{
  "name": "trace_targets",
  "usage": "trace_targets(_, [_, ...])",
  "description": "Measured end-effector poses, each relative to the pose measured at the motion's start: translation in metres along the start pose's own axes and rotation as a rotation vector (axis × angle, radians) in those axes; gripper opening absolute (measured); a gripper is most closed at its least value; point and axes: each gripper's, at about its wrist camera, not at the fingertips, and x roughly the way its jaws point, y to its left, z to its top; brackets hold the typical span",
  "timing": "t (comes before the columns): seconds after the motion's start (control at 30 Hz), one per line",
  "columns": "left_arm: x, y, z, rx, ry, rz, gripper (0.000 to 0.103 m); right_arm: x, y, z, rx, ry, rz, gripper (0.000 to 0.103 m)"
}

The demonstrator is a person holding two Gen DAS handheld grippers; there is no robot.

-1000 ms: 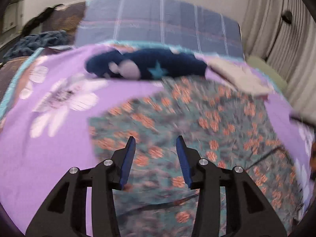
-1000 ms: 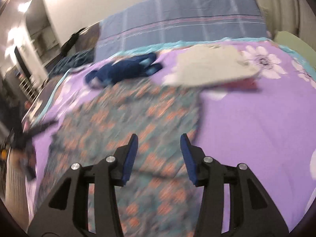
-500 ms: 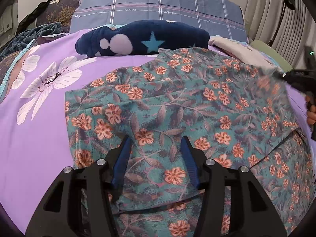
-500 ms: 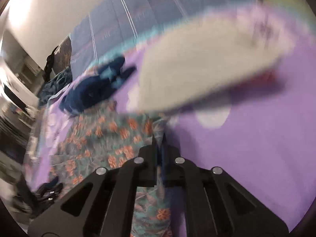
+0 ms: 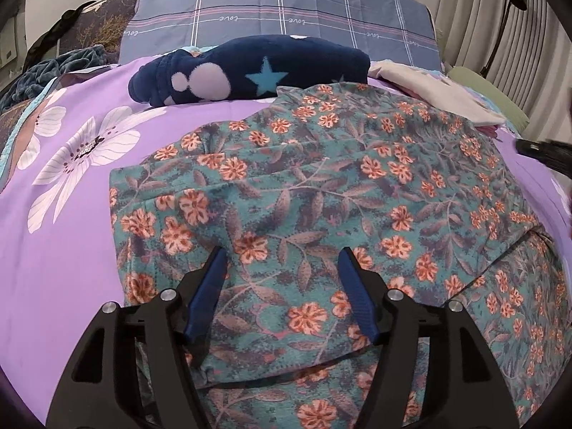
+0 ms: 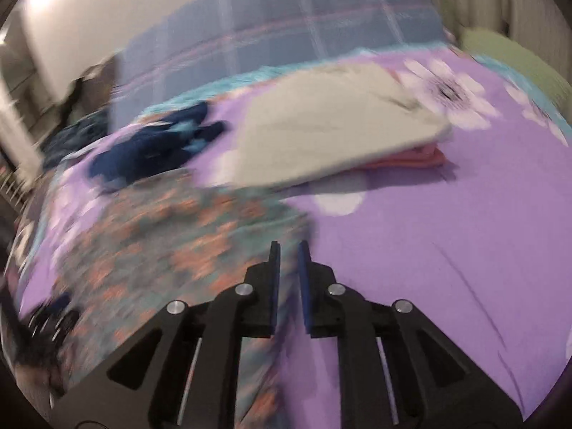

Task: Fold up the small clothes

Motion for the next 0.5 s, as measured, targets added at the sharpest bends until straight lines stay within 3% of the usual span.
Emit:
trace_targets(0.1, [0.0,-0.001,0.0,0.001,0.0,0.001,0.066,-0.024,0.022,-0.032,-0.114,0.02,0.075,0.023])
trace_targets(0.2, [0.0,-0.001,0.0,0.002,0.0,0.002,0.066,-0.015,0.026,-0.07,-0.219,0.103,-0.11,0.025])
trace_targets(0.23, [0.0,-0.001,0.0,0.002,0.0,0.003,0.066,-0.01,0.02,-0.078,-0.21,0.123,-0.144,0.025])
trace_targets(0.3, [0.0,-0.001,0.0,0.004,-0.001,0.006,0.066,-0.013,-0.003,-0.089,-0.128,0.099,-0.102,0.023])
trace_targets(0.37, [-0.004,-0.001,0.001,0.001,-0.01,0.017,0.067,-0.028,-0.013,-0.088,-0.055,0.082,-0.092,0.014])
trace_targets(0.43, [-0.013,-0.002,-0.002,-0.022,-0.021,0.021,0.067,-0.044,-0.015,-0.089,-0.029,0.074,-0.066,0.014])
trace_targets(0.5, [-0.029,-0.003,-0.01,-0.053,-0.044,-0.039,0.067,-0.061,-0.014,-0.094,-0.037,0.067,-0.02,0.016])
